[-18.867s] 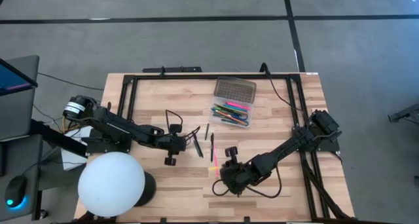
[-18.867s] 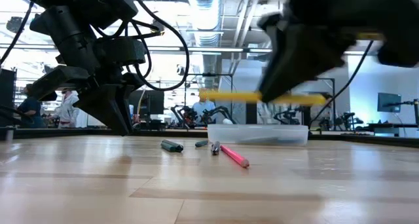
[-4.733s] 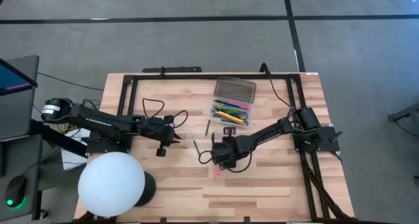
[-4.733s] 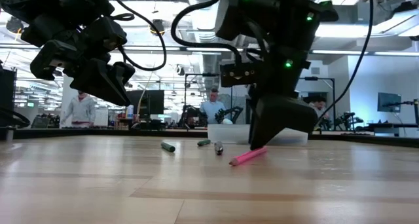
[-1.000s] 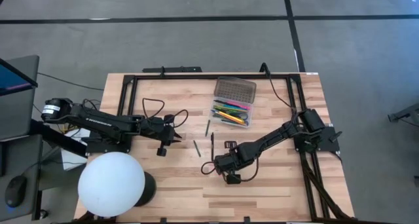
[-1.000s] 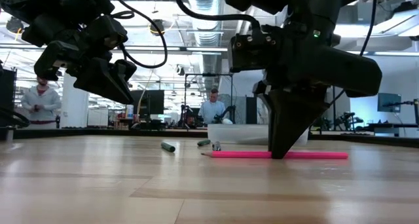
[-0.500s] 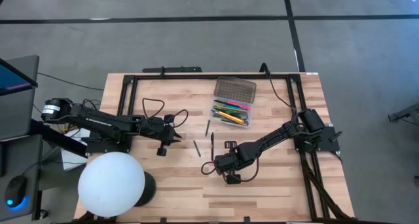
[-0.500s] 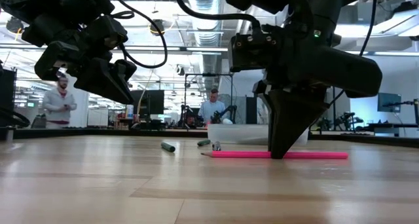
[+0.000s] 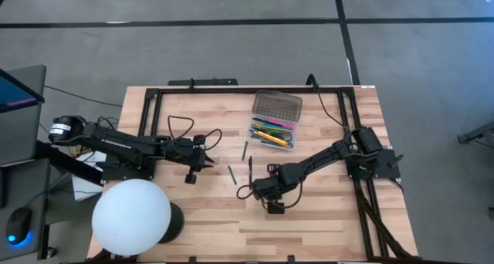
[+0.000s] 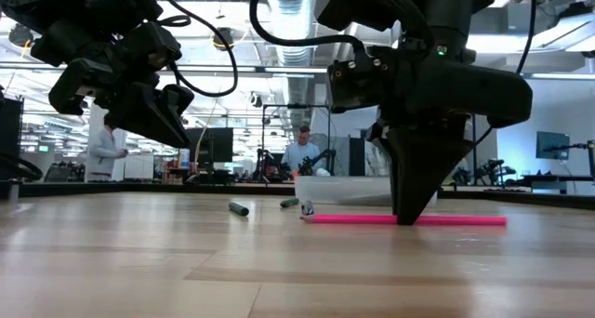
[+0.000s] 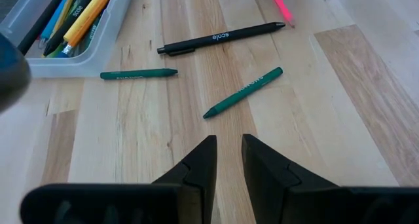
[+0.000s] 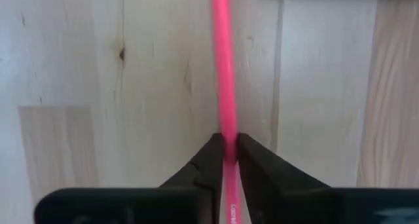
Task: Pick & place school supplies into a supply box
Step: Put the pink pencil into the black supply box
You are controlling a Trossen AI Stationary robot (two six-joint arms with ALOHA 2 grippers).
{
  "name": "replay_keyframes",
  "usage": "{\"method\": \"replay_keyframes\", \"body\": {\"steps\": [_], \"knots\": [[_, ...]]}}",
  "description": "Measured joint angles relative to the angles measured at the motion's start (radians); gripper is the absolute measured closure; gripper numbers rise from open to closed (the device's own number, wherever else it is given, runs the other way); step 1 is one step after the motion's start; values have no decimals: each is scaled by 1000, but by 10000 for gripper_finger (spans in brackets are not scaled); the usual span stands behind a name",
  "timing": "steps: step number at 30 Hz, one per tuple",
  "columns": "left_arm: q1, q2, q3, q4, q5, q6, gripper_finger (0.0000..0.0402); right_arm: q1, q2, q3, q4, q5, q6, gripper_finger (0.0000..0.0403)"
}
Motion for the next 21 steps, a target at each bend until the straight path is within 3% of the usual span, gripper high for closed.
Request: {"method": "replay_keyframes", "body": {"steps": [6,21], "knots": [[0,0,0,0,0,0,334,-12,-1,0,-12,-27,-9,397],[0,0,0,0,0,0,334,-8,-1,0,-16,-16,-70,401]]}}
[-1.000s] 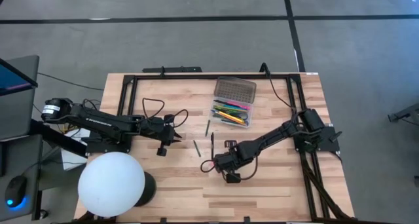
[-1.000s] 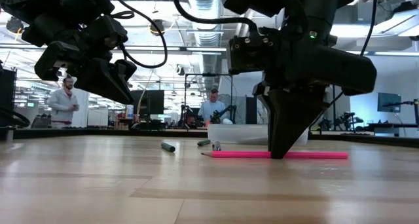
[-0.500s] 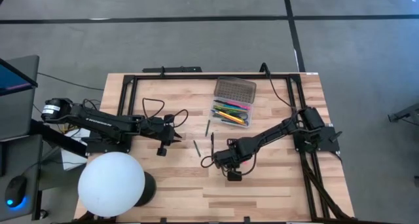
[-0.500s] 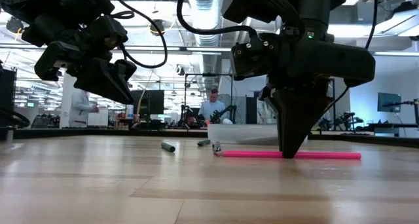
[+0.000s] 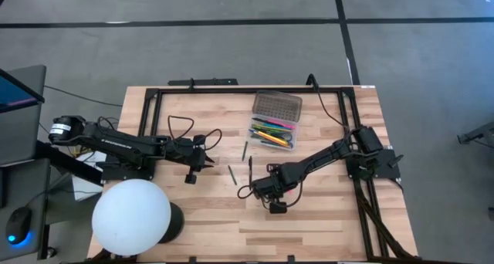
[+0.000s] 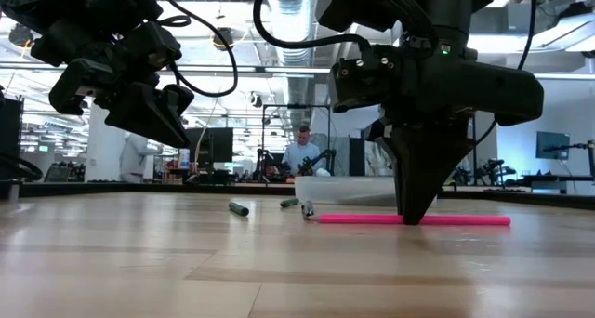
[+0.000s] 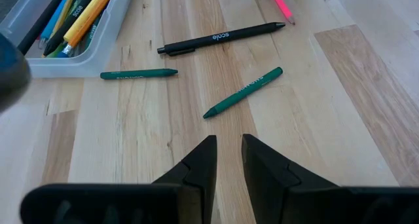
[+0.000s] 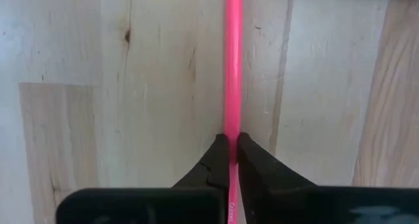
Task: Pick & place school supplies into a supply box
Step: Put the pink pencil into the black supply box
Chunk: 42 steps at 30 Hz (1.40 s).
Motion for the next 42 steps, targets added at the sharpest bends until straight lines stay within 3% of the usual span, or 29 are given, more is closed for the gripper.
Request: {"method": "replay_keyframes", "body": {"steps": [8,25,33,42], "knots": [[0,0,0,0,0,0,334,25,1,18,-25,71,-50,402],[0,0,0,0,-3,0,334,76,7,133,-290,324,-6,403],[0,0,0,0,-4,5,334,23,5,191,-414,501,122,403],[0,0,0,0,-3,5,334,-142,4,206,-414,567,132,403]]}}
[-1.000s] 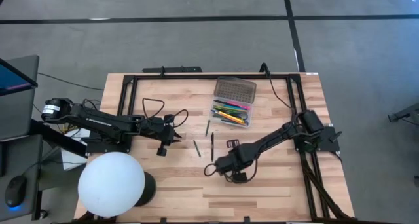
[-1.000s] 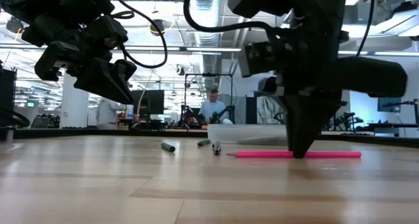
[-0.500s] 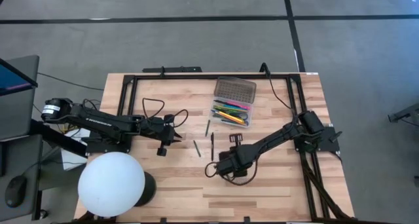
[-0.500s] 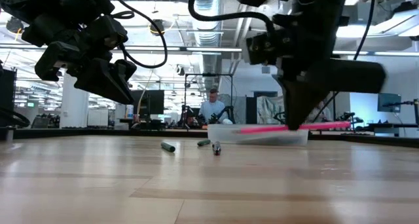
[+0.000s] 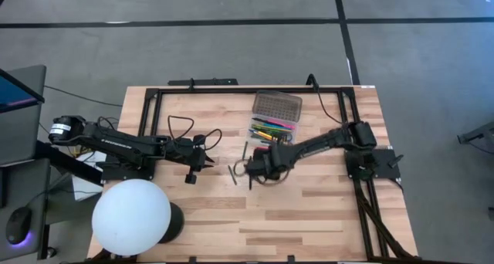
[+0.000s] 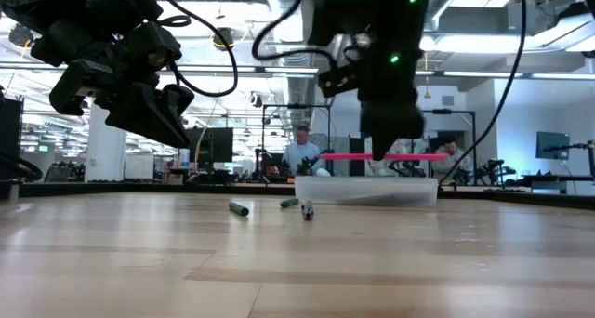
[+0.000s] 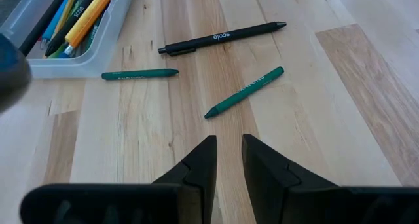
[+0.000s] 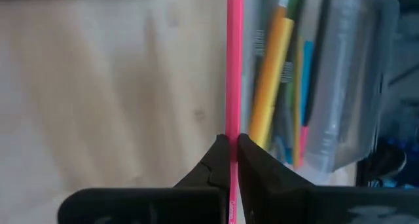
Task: Pick & place school supplies into a supply box
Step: Put the pink pencil into the black supply box, then put the green crayon into the black supply box
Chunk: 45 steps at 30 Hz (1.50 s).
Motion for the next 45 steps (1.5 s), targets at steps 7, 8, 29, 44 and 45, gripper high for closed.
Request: {"method": "replay_keyframes", "body": {"steps": [7,8,29,44,45], "knots": [[0,0,0,0,0,2,334,-149,0,0,19,2,0,403],[0,0,0,0,0,2,334,-166,-1,0,21,2,0,403],[0,0,0,-1,0,3,334,-281,-2,0,66,-21,-2,356],[0,0,0,-1,0,19,334,-198,-24,2,135,88,-129,336],[0,0,0,-1,0,19,334,-175,-33,1,145,91,-160,336]]}}
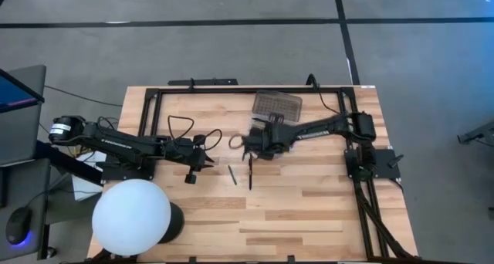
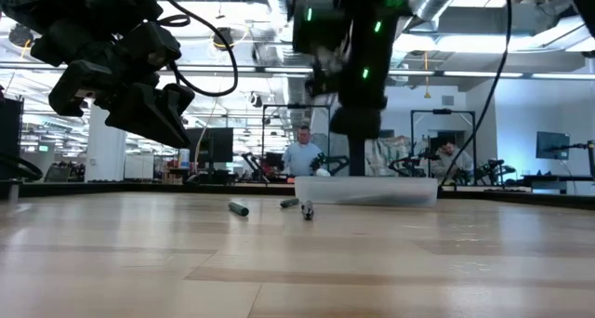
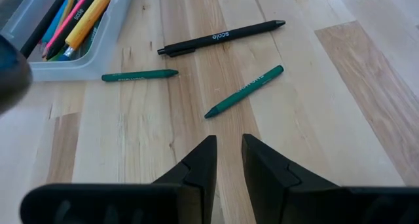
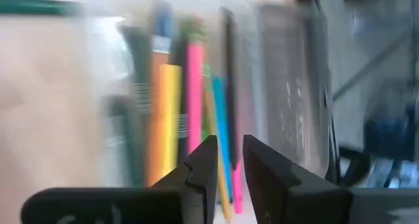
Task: Pick & place school supplies into a supply box
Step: Put the green crayon into the black supply box
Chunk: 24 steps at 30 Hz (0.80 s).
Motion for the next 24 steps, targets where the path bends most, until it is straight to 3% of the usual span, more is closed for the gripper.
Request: {"method": "replay_keyframes", "body": {"steps": [7,12,15,24], "knots": [[0,6,0,9,-2,5,334,149,-89,-7,78,-8,-191,336],[0,25,0,36,-5,40,334,214,-224,-89,101,-58,-219,336],[0,48,1,68,-5,72,334,239,-343,-198,203,-108,-208,336],[0,226,1,329,15,187,334,358,-709,-645,720,-114,-272,336]]}}
